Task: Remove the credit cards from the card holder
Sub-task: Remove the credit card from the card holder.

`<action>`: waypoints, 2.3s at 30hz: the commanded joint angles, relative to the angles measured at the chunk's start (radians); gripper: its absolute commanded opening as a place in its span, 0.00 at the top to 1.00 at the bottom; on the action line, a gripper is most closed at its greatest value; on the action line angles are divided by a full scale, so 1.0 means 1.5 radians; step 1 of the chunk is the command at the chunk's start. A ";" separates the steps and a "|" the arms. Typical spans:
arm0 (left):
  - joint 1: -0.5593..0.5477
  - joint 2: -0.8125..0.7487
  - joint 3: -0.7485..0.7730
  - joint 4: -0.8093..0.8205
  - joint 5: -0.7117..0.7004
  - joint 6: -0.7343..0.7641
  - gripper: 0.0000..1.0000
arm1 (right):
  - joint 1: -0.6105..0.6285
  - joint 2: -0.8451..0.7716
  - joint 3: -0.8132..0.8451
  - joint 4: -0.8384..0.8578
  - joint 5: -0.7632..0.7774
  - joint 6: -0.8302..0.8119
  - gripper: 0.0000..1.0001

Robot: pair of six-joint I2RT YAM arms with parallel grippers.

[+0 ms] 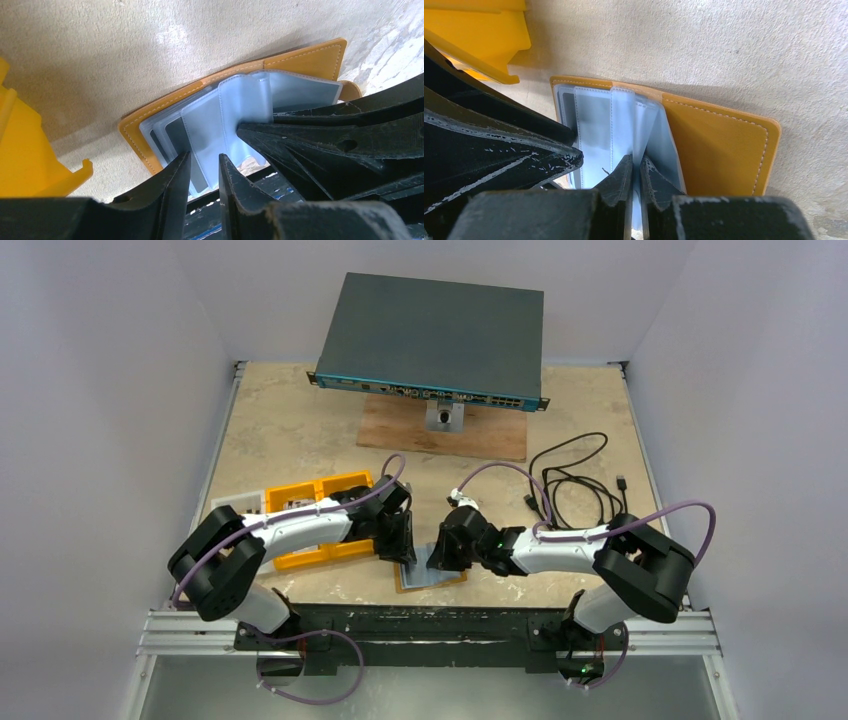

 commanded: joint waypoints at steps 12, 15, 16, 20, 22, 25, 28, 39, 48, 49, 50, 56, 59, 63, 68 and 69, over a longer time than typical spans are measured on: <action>-0.017 0.049 -0.014 0.035 0.017 0.002 0.73 | 0.003 0.045 -0.042 -0.062 0.012 -0.007 0.96; -0.020 0.060 -0.015 0.052 0.026 -0.007 0.73 | 0.002 0.044 -0.041 -0.062 0.009 -0.007 0.96; -0.020 0.062 -0.014 0.057 0.029 -0.010 0.74 | 0.003 0.044 -0.040 -0.062 0.009 -0.008 0.96; -0.022 0.065 -0.011 0.063 0.030 -0.016 0.79 | 0.002 0.040 -0.034 -0.062 0.008 -0.010 0.96; -0.021 0.065 -0.008 0.056 0.022 -0.017 0.88 | 0.002 0.030 -0.028 -0.064 0.006 -0.011 0.93; -0.021 0.066 -0.003 0.042 0.010 -0.016 0.99 | 0.002 0.005 -0.017 -0.074 0.003 -0.013 0.87; -0.021 0.060 -0.003 0.031 -0.001 -0.015 1.00 | 0.001 -0.031 0.005 -0.106 0.013 -0.020 0.80; -0.021 0.030 0.005 0.039 0.024 -0.003 1.00 | -0.002 -0.131 0.068 -0.220 0.067 -0.043 0.65; -0.022 0.017 0.012 0.085 0.076 -0.011 0.80 | -0.003 -0.153 0.074 -0.256 0.084 -0.047 0.65; -0.022 0.018 0.014 0.091 0.079 -0.014 0.78 | -0.003 -0.156 0.074 -0.258 0.086 -0.047 0.65; -0.023 0.020 0.015 0.094 0.084 -0.015 0.76 | -0.003 -0.160 0.075 -0.263 0.089 -0.047 0.65; -0.023 0.034 0.028 0.124 0.109 -0.028 0.72 | -0.003 -0.191 0.083 -0.289 0.104 -0.044 0.65; -0.024 0.042 0.035 0.140 0.121 -0.035 0.71 | -0.003 -0.208 0.085 -0.294 0.107 -0.042 0.65; -0.024 0.057 0.045 0.155 0.135 -0.042 0.71 | -0.003 -0.215 0.086 -0.301 0.111 -0.040 0.65; -0.026 0.074 0.064 0.162 0.143 -0.045 0.69 | -0.003 -0.229 0.089 -0.320 0.123 -0.035 0.65; -0.027 0.079 0.068 0.165 0.145 -0.044 0.69 | -0.003 -0.233 0.090 -0.327 0.128 -0.033 0.65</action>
